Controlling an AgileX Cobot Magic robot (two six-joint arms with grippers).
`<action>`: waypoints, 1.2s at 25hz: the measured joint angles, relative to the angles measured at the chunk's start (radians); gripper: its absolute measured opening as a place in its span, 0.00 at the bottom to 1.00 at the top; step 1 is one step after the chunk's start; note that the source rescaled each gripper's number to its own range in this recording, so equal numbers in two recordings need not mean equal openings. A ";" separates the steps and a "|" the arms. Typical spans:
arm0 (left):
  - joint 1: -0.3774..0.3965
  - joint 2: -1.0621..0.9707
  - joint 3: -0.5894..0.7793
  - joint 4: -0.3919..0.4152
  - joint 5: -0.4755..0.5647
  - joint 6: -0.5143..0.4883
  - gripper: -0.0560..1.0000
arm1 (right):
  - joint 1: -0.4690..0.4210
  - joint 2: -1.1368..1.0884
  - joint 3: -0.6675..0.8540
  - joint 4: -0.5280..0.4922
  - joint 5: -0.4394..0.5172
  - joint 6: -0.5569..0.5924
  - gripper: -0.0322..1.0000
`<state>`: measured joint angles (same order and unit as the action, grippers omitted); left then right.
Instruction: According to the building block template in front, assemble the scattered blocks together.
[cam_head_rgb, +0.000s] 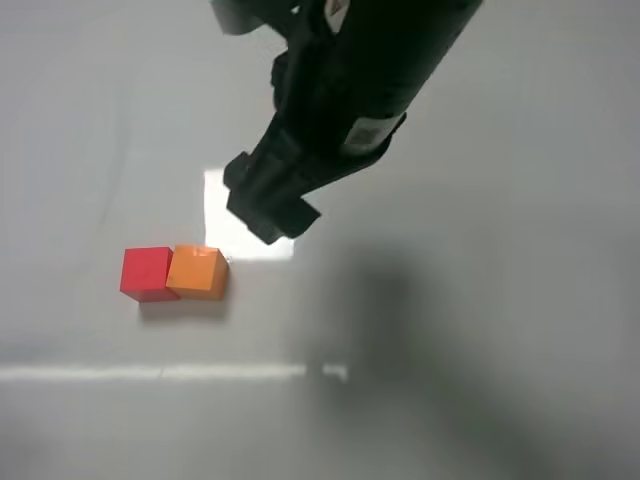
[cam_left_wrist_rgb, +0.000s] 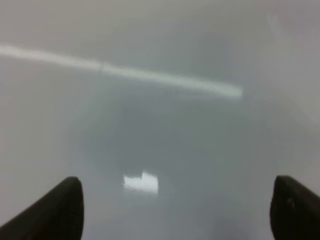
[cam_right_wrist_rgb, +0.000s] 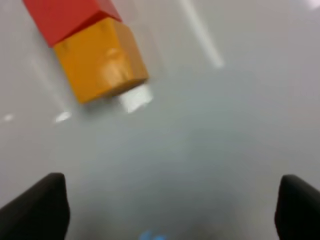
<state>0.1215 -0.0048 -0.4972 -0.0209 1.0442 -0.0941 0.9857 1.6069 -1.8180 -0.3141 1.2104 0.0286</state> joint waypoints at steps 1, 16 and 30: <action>0.000 0.000 0.000 0.000 0.000 0.000 0.69 | -0.037 -0.030 0.017 0.002 0.000 0.021 0.90; 0.000 0.000 0.000 0.000 0.000 0.000 0.69 | -0.758 -0.566 0.524 -0.073 0.004 0.192 0.90; 0.000 0.000 0.000 0.000 0.000 0.000 0.69 | -0.865 -1.158 1.084 0.177 -0.102 0.140 0.90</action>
<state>0.1215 -0.0048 -0.4972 -0.0209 1.0442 -0.0941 0.1205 0.4491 -0.7337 -0.1375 1.1085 0.1690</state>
